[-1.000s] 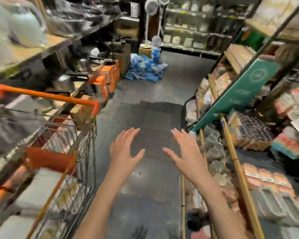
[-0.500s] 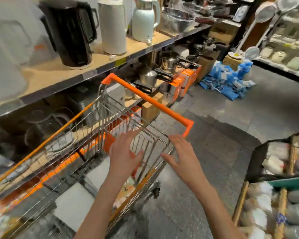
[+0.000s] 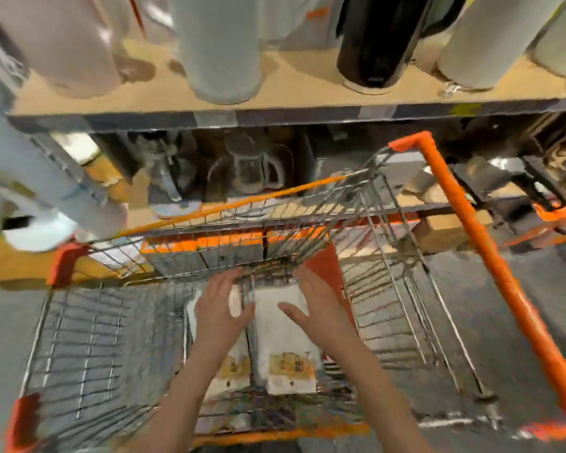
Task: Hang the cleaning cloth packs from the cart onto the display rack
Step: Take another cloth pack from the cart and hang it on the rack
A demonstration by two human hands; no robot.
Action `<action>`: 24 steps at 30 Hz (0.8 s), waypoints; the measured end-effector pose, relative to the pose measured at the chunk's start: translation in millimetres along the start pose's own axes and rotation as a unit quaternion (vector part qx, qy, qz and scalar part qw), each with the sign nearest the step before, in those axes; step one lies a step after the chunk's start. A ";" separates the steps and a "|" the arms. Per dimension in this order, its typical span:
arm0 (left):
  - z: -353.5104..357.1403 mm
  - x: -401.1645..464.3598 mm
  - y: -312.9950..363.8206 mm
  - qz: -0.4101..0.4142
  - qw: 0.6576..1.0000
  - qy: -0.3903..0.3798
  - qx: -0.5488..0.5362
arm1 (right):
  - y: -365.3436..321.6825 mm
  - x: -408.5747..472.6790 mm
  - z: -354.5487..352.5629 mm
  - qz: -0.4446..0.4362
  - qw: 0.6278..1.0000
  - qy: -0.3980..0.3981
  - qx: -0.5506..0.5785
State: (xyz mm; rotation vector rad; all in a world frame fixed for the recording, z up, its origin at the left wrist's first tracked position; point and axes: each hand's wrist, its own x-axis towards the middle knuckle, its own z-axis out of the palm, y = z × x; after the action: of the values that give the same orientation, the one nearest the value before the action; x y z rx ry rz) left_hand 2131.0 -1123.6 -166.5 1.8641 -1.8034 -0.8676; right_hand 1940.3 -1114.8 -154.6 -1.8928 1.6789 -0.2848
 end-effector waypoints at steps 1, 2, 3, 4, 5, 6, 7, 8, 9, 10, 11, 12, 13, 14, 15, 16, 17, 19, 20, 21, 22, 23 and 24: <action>1.8 0.6 -4.3 -0.021 1.000 0.010 -0.009 | 0.6 12.2 6.1 -0.016 1.000 -0.024 -0.003; 4.2 0.2 -9.4 -0.041 0.999 0.020 -0.023 | 1.2 23.9 12.1 -0.028 0.998 -0.047 -0.003; 6.5 -0.6 -15.7 -0.060 0.997 0.030 -0.040 | 1.7 35.4 18.4 -0.036 0.997 -0.071 0.000; 8.7 -2.0 -22.8 -0.079 0.995 0.038 -0.054 | 2.1 46.0 25.6 -0.039 0.995 -0.095 0.007; 10.5 -2.9 -30.8 -0.100 0.992 0.043 -0.062 | 2.4 56.0 33.5 -0.037 0.992 -0.117 0.017; 12.2 -3.1 -39.6 -0.122 0.989 0.045 -0.067 | 2.2 65.7 42.1 -0.033 0.989 -0.139 0.030; 14.2 -2.4 -49.2 -0.146 0.986 0.048 -0.071 | 1.6 75.4 52.2 -0.027 0.986 -0.159 0.043; 16.3 -0.1 -59.1 -0.166 0.982 0.051 -0.073 | 1.0 84.6 63.3 -0.022 0.983 -0.176 0.055; 18.8 3.8 -69.3 -0.179 0.980 0.054 -0.073 | 0.0 93.7 75.6 -0.016 0.979 -0.191 0.063; 22.0 8.1 -79.2 -0.187 0.978 0.057 -0.073 | -0.6 101.9 88.8 -0.010 0.976 -0.206 0.069; 26.0 13.5 -88.4 -0.192 0.977 0.060 -0.076 | -0.6 109.6 102.1 -0.005 0.973 -0.220 0.075; 30.1 18.4 -96.8 -0.198 0.975 0.062 -0.081 | 0.3 117.2 115.5 0.002 0.970 -0.231 0.082; 34.9 23.8 -105.1 -0.203 0.973 0.064 -0.087 | 2.3 124.4 129.2 0.010 0.967 -0.239 0.087; 40.1 29.3 -113.6 -0.209 0.971 0.067 -0.094 | 5.0 132.1 142.3 0.016 0.965 -0.245 0.088; 46.0 34.0 -123.3 -0.214 0.969 0.070 -0.098 | 8.3 138.9 154.9 0.022 0.964 -0.249 0.088; 52.6 38.8 -134.4 -0.217 0.968 0.073 -0.098 | 12.4 145.9 166.7 0.028 0.964 -0.250 0.088; 59.6 42.7 -145.9 -0.222 0.967 0.075 -0.095 | 16.4 153.7 177.4 0.033 0.964 -0.249 0.091; 73.2 48.5 -168.6 -0.244 0.963 0.070 -0.093 | 24.8 169.9 196.9 0.037 0.964 -0.249 0.089; 80.6 50.9 -179.8 -0.255 0.959 0.068 -0.101 | 28.7 178.5 205.9 0.038 0.964 -0.251 0.082; 88.6 53.2 -191.6 -0.264 0.955 0.068 -0.113 | 32.6 187.1 214.5 0.040 0.963 -0.255 0.074; 96.4 55.4 -202.4 -0.275 0.951 0.067 -0.123 | 35.9 195.7 222.5 0.042 0.962 -0.261 0.068; 104.2 57.3 -212.6 -0.286 0.947 0.066 -0.128 | 39.1 203.1 230.1 0.040 0.961 -0.265 0.065; 111.6 60.1 -222.2 -0.295 0.944 0.066 -0.133 | 42.9 210.2 237.6 0.034 0.961 -0.266 0.064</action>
State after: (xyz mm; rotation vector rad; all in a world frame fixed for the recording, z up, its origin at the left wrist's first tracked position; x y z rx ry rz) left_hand 2217.7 -1149.5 -405.8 2.2406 -0.9835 -1.0849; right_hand 2066.8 -1250.7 -415.3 -1.6250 1.3186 0.1365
